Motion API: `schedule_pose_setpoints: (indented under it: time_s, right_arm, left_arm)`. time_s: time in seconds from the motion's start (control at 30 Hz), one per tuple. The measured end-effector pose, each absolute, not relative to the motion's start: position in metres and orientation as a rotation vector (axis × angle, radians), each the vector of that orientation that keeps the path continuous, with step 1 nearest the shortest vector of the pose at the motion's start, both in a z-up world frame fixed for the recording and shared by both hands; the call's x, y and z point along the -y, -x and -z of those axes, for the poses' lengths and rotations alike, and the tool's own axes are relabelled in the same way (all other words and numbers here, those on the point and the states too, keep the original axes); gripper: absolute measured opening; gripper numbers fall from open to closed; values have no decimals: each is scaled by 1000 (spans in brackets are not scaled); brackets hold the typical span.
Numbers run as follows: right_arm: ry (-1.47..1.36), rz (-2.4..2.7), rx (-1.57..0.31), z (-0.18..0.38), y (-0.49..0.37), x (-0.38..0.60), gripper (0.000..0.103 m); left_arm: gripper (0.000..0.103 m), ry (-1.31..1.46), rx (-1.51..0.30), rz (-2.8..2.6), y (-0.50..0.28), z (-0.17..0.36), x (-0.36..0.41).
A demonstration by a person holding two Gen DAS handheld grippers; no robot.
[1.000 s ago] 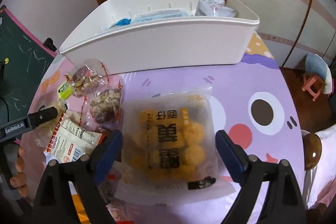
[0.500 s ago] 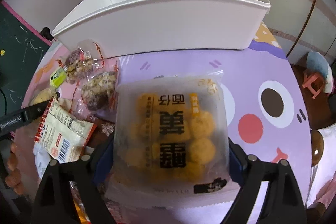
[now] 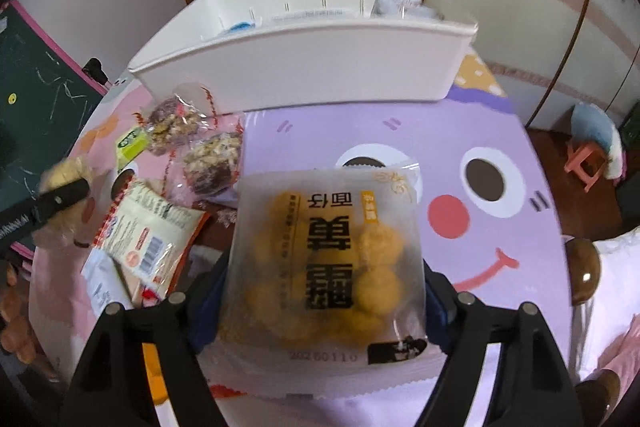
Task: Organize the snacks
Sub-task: 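Lift both packets into the white bin and open both grippers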
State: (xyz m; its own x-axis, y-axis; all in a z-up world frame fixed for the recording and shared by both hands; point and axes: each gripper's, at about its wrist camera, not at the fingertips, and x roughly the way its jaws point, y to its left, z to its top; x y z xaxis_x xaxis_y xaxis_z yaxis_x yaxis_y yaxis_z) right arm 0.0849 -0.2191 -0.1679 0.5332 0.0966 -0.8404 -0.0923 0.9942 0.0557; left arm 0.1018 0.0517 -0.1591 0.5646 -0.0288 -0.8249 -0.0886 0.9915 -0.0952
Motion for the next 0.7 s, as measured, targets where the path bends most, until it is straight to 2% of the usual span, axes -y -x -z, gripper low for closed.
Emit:
schedule_pose_setpoints:
  time_s: [0.47, 0.7]
  right_arm:
    - [-1, -142, -748, 70, -35, 203, 80]
    - [58, -169, -580, 9, -21, 196, 80]
  left_arm:
    - [52, 13, -678, 53, -28, 43, -25]
    - [52, -39, -583, 109, -20, -11, -8]
